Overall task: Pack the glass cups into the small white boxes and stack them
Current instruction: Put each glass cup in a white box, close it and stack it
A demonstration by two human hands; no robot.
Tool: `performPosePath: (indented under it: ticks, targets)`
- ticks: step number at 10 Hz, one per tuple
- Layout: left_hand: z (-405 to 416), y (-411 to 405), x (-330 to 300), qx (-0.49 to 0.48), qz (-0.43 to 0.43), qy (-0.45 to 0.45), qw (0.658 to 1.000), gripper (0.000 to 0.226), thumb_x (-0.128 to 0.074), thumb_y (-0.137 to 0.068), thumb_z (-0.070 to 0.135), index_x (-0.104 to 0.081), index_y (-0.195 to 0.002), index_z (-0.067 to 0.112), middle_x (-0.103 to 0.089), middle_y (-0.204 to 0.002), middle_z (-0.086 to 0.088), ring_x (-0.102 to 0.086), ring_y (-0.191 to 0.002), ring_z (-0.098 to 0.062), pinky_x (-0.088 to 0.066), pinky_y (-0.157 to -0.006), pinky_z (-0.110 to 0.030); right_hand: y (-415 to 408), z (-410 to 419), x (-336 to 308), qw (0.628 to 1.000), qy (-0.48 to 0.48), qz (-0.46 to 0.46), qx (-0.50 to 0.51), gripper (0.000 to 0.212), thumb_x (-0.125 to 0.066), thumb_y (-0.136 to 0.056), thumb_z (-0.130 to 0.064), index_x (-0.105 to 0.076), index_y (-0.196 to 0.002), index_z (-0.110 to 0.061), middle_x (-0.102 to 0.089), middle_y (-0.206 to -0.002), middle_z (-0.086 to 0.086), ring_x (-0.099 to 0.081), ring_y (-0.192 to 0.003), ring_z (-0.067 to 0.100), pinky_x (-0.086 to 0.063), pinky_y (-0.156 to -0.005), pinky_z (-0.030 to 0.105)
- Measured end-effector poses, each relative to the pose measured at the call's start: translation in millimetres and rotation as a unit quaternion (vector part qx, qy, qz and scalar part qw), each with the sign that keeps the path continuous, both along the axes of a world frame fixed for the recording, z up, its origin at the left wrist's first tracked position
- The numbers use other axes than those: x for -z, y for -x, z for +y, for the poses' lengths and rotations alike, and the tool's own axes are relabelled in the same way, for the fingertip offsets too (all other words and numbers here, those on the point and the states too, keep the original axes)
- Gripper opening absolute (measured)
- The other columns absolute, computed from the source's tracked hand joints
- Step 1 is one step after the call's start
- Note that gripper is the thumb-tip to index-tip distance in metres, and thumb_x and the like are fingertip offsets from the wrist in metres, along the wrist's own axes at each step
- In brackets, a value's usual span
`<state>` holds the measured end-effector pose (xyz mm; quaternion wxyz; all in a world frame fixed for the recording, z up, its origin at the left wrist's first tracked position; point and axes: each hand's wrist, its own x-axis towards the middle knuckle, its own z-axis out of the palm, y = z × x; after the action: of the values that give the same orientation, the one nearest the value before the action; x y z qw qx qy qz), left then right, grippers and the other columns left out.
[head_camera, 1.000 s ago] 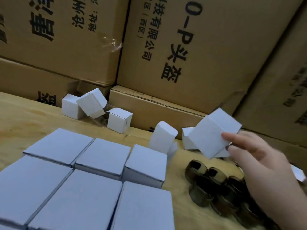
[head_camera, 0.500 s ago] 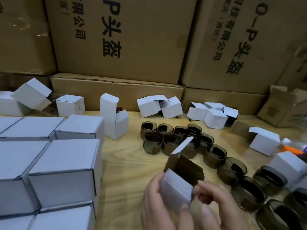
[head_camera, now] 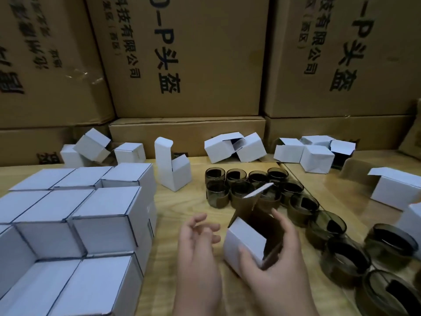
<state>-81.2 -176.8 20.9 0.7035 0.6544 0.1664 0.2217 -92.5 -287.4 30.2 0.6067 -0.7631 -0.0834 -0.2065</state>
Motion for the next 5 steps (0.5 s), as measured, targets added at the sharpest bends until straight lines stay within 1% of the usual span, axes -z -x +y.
performPosePath:
  ticks: [1, 2, 3, 4, 5]
  targets:
    - [1, -45, -28, -0.042, 0.028, -0.143, 0.988, 0.032, -0.054, -0.095, 0.014, -0.054, -0.119, 0.035, -0.064, -0.110, 0.003, -0.061, -0.087, -0.010, -0.051, -0.077, -0.038, -10, -7, 26, 0.999, -0.027, -0.014, 0.045, 0.081, -0.087, -0.059, -0.033, -0.043, -0.120, -0.064, -0.049, -0.127, -0.035, -0.048, -0.113, -0.022, -0.039, -0.080, -0.003]
    - [14, -95, -55, -0.057, 0.016, -0.290, 0.955, 0.054, -0.048, -0.090, 0.011, -0.045, -0.138, 0.036, -0.050, -0.143, 0.004, -0.056, -0.109, -0.018, -0.047, -0.087, -0.034, -13, -7, 30, 0.996, -0.048, 0.001, 0.073, 0.083, -0.086, -0.062, -0.034, -0.037, -0.119, -0.071, -0.046, -0.123, -0.042, -0.046, -0.115, -0.020, -0.040, -0.079, 0.004]
    - [32, -143, -82, -0.017, 0.114, -0.423, 0.899, 0.080, -0.042, -0.086, 0.001, -0.028, -0.155, 0.038, -0.033, -0.160, 0.006, -0.058, -0.117, -0.031, -0.055, -0.092, -0.045, -13, -6, 31, 0.994, -0.072, 0.012, 0.076, 0.079, -0.076, -0.056, -0.053, -0.036, -0.122, -0.069, -0.048, -0.124, -0.039, -0.048, -0.118, -0.014, -0.039, -0.084, 0.010]
    - [55, -173, -86, 0.012, 0.258, -0.535, 0.804, 0.086, -0.041, -0.091, 0.001, -0.011, -0.162, 0.038, -0.036, -0.159, -0.011, -0.058, -0.119, -0.038, -0.056, -0.089, -0.047, -11, -4, 29, 0.993, -0.071, 0.005, 0.089, 0.080, -0.075, -0.057, -0.049, -0.033, -0.121, -0.073, -0.048, -0.124, -0.039, -0.049, -0.119, -0.011, -0.042, -0.089, 0.013]
    - [68, -186, -80, 0.043, 0.319, -0.593, 0.738, 0.088, -0.051, -0.094, 0.005, -0.004, -0.164, 0.032, -0.050, -0.145, -0.022, -0.060, -0.115, -0.038, -0.055, -0.089, -0.047, -10, -3, 26, 0.992, -0.053, -0.020, 0.116, 0.083, -0.069, -0.055, -0.053, -0.023, -0.120, -0.078, -0.038, -0.126, -0.046, -0.044, -0.119, -0.016, -0.041, -0.090, 0.012]
